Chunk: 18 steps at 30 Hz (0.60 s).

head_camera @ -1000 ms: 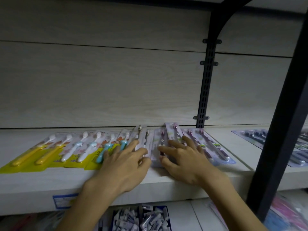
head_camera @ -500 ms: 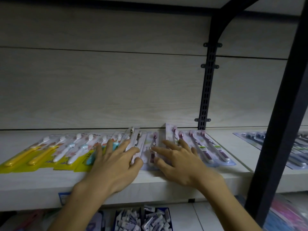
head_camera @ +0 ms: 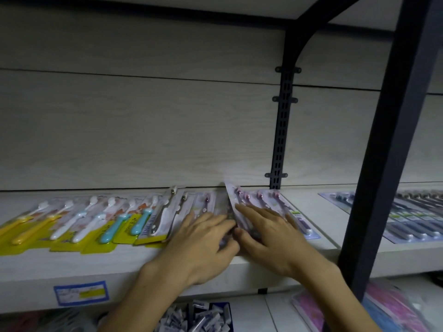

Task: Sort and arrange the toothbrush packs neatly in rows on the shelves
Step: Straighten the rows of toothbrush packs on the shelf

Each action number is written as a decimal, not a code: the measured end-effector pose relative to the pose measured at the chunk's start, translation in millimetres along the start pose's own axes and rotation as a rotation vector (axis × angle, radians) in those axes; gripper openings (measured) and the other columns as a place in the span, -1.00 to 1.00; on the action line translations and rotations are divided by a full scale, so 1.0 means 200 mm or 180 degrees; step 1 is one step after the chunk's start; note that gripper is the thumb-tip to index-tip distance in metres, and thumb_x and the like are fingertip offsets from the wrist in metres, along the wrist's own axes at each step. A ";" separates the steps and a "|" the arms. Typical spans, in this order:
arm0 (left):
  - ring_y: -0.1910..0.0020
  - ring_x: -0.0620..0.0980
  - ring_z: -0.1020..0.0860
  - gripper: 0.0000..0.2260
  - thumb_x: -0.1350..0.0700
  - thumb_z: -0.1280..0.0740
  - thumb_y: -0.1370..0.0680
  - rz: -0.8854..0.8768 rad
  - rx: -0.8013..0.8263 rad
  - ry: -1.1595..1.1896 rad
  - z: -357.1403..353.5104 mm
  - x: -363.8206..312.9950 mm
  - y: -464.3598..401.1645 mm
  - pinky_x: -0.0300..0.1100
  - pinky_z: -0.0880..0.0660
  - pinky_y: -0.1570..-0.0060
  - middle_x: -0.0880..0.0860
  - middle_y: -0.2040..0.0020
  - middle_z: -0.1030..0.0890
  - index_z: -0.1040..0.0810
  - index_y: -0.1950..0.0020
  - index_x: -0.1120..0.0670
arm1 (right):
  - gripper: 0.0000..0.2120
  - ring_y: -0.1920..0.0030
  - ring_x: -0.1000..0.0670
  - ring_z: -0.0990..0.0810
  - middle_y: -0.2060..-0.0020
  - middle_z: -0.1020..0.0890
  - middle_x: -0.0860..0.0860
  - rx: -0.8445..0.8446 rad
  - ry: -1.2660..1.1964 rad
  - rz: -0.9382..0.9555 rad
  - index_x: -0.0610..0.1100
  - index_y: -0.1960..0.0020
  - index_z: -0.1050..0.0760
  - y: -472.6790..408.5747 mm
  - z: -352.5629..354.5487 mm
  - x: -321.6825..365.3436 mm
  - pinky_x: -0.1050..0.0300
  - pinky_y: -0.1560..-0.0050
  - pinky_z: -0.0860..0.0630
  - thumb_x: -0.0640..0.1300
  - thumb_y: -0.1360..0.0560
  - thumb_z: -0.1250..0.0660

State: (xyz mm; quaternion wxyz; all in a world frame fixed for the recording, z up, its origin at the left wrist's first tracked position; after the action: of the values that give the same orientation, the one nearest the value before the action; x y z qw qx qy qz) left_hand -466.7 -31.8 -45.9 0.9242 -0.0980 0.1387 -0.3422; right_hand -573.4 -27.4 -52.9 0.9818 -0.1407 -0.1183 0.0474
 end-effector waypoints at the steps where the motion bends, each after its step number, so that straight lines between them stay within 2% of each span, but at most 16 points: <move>1: -0.41 -0.11 -0.24 -0.64 -0.13 -0.03 -0.59 -0.0002 0.0047 0.0029 -0.02 0.00 -0.01 -0.06 -0.04 -0.46 -0.20 -0.40 -0.32 -0.30 -0.37 -0.18 | -0.46 -0.51 0.03 -0.09 -0.52 -0.12 0.19 -0.0016 0.0026 -0.0019 0.26 -0.50 0.00 0.00 0.01 -0.01 -0.19 -0.48 0.05 0.30 -0.55 0.02; 4: -0.34 -0.06 -0.32 -0.67 -0.16 0.00 -0.55 -0.0019 0.0189 0.0013 -0.06 0.00 -0.03 0.00 -0.23 -0.39 -0.18 -0.38 -0.35 -0.37 -0.26 -0.21 | -0.49 -0.50 0.01 -0.11 -0.51 -0.14 0.21 0.0027 0.0018 -0.0057 0.26 -0.48 -0.09 0.01 0.01 -0.02 -0.19 -0.47 0.02 0.31 -0.55 0.02; 8: -0.33 -0.07 -0.29 -0.65 -0.15 0.01 -0.58 0.0165 0.0182 -0.0101 -0.06 0.03 -0.04 -0.07 -0.27 -0.33 -0.15 -0.40 -0.32 -0.45 -0.24 -0.14 | -0.50 -0.53 -0.03 -0.02 -0.53 -0.06 0.17 0.0264 -0.0007 -0.0130 0.27 -0.48 -0.09 0.02 -0.03 -0.03 -0.22 -0.45 0.03 0.30 -0.55 0.05; 13: -0.45 -0.05 -0.17 -0.58 -0.13 0.01 -0.60 0.0483 0.0127 -0.0132 -0.03 0.06 0.00 -0.08 -0.14 -0.39 -0.09 -0.50 -0.22 -0.33 -0.42 -0.11 | -0.56 -0.52 0.00 -0.02 -0.52 -0.11 0.15 0.0273 -0.0020 -0.0165 0.24 -0.43 -0.21 0.03 -0.02 -0.01 -0.20 -0.42 -0.03 0.25 -0.57 0.03; 18: -0.46 -0.03 -0.15 -0.56 -0.11 0.02 -0.60 0.0628 0.0039 -0.0150 -0.02 0.07 0.01 -0.05 -0.11 -0.43 -0.07 -0.52 -0.18 -0.33 -0.43 -0.04 | -0.57 -0.51 0.00 -0.03 -0.51 -0.14 0.15 0.0281 0.0013 -0.0223 0.25 -0.41 -0.25 0.03 -0.03 -0.01 -0.18 -0.42 -0.04 0.25 -0.57 0.03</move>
State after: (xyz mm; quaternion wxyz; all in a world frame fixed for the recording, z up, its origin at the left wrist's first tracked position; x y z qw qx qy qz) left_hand -456.1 -39.7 -53.2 0.9570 -0.0863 0.1238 -0.2480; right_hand -573.9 -22.9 -59.8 0.9884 -0.0931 -0.1190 0.0179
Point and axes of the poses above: each hand's wrist, its own y-axis away from the middle knuckle, its own z-axis out of the back of the hand, x = y × z, the point moved 10 cm from there along -y, towards the middle knuckle
